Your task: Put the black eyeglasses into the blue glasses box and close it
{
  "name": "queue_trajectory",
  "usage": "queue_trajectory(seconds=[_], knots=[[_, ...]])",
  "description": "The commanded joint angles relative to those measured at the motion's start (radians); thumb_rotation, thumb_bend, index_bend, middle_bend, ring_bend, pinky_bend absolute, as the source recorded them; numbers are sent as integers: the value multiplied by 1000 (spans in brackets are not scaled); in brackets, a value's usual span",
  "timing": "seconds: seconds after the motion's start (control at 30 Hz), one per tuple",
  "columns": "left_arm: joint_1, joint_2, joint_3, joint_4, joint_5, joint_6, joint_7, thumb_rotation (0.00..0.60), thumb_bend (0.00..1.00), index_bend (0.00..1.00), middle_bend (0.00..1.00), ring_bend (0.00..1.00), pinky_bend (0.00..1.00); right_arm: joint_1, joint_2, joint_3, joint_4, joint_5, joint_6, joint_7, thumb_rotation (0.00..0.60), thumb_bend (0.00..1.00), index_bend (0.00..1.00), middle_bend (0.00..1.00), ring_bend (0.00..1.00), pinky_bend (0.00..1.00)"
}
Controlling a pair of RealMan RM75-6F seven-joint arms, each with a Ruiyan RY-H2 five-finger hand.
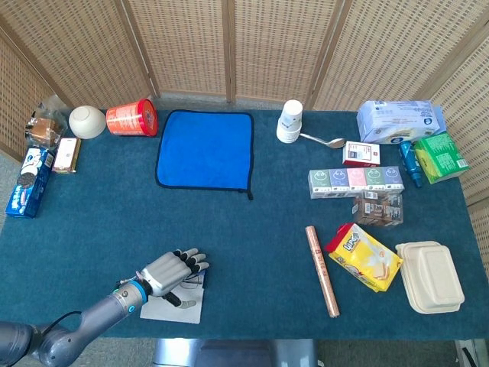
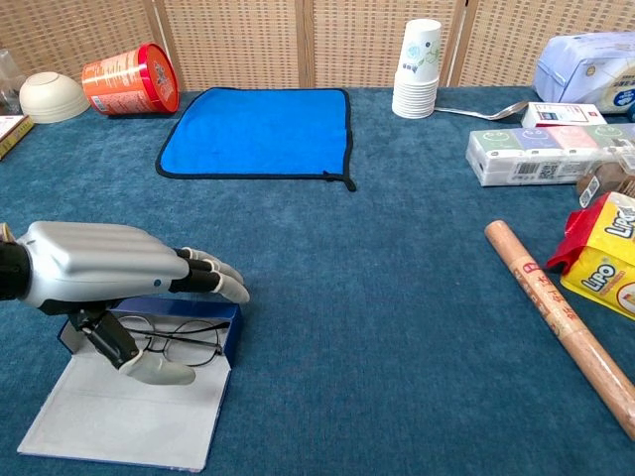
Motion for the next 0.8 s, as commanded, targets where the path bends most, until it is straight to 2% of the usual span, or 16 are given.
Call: queue_trajectory(seconds=[0.03,0.8], knots=[[-2,-2,5,-5,-1,5,2,209,213,97,57,0,185,-2,0,0,3,1,2,3,418,433,150,291,230,236],[79,64,87,-75,69,86,-70,204,213,92,48,0,192,2,-5,0,9,-10,-1,9,418,432,149,291,230,236]])
